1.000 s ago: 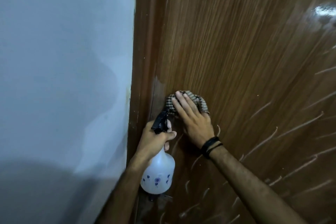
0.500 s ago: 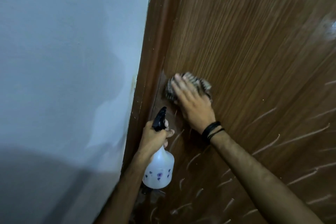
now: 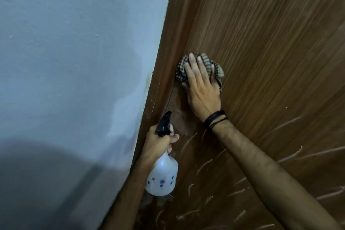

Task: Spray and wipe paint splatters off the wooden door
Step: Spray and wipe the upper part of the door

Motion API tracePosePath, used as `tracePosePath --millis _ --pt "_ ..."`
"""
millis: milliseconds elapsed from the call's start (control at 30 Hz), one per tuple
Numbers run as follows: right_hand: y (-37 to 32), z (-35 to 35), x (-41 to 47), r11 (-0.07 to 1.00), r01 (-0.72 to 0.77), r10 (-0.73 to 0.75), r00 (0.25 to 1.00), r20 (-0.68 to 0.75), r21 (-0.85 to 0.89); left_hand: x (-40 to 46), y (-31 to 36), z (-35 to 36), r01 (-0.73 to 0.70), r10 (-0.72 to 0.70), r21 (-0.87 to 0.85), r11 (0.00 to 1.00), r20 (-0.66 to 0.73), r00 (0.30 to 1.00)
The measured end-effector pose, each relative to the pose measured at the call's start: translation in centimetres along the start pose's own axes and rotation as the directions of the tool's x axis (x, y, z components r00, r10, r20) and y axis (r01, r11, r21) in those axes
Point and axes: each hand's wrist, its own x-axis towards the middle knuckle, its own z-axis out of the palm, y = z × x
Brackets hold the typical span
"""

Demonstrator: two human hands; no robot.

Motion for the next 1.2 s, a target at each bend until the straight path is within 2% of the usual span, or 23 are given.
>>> tracePosePath --millis 100,167,233,300,367,433,500,600,667,767,800,867,967,1067,1133,1200 --pt "-1.0 1.1 -4.4 0.983 0.181 -0.183 0.974 0.133 0.023 -0.2 -0.2 -0.1 -0.004 0.004 -0.005 1.0 0.004 1.0" --pt "-1.3 1.6 -6.9 0.936 0.352 -0.346 0.904 0.251 0.02 -0.3 -0.5 -0.1 0.007 -0.006 -0.014 1.0 0.011 1.0" --pt "-0.9 1.2 -7.3 0.911 0.413 -0.398 0.874 0.278 0.006 -0.4 -0.7 0.1 0.017 -0.017 -0.014 1.0 0.024 1.0" --pt "0.0 0.2 -5.4 0.942 0.336 -0.328 0.919 0.219 -0.003 -0.5 -0.9 0.3 0.026 -0.026 -0.008 1.0 0.035 0.999" --pt "1.0 -1.2 -2.4 0.986 0.168 -0.169 0.977 0.127 0.022 -0.6 -1.0 0.4 0.035 -0.035 0.002 0.999 0.042 0.999" --pt "1.8 -2.0 0.3 0.997 0.074 -0.076 0.995 0.07 0.035 -0.6 -1.0 0.5 0.041 -0.041 0.002 0.999 0.041 0.998" --pt "1.7 -2.0 1.5 0.998 0.061 -0.062 0.997 0.038 0.03 -0.7 -1.1 0.7 0.034 -0.035 0.011 0.999 0.045 0.998" --pt "0.8 -0.7 0.0 0.995 0.083 -0.088 0.993 0.082 0.06 -0.7 -1.3 0.9 0.036 -0.037 0.02 0.999 0.038 0.999" --pt "0.3 0.4 -2.7 0.976 0.205 -0.213 0.967 0.141 0.068 -0.8 -1.7 1.0 0.048 -0.049 0.022 0.999 0.029 0.998" --pt "0.4 0.6 -6.0 0.917 0.393 -0.398 0.889 0.225 0.067 -0.9 -2.3 1.3 0.085 -0.086 0.019 0.996 0.033 0.996" --pt "0.8 0.4 -6.5 0.918 0.393 -0.396 0.887 0.238 0.061 -1.0 -2.5 1.4 0.092 -0.093 0.022 0.996 0.037 0.995" --pt "1.9 -0.3 -6.3 0.953 0.301 -0.299 0.929 0.219 0.022 -1.1 -3.0 1.4 0.096 -0.098 0.032 0.995 0.044 0.994" --pt "3.9 -1.6 -5.1 0.992 0.125 -0.122 0.985 0.126 -0.013 -1.3 -3.7 1.6 0.109 -0.111 0.036 0.993 0.045 0.993" --pt "3.9 -1.5 -5.4 0.998 0.055 -0.054 0.998 0.023 -0.035 -1.6 -4.5 2.1 0.142 -0.144 0.055 0.988 0.047 0.988" --pt "2.9 -0.4 -7.4 0.998 0.046 -0.044 0.998 0.048 -0.032 -1.7 -5.1 2.3 0.151 -0.155 0.064 0.987 0.062 0.986" --pt "1.5 0.6 -10.5 0.996 0.09 -0.092 0.982 0.166 0.02 -1.8 -5.4 2.2 0.142 -0.148 0.069 0.987 0.082 0.986"
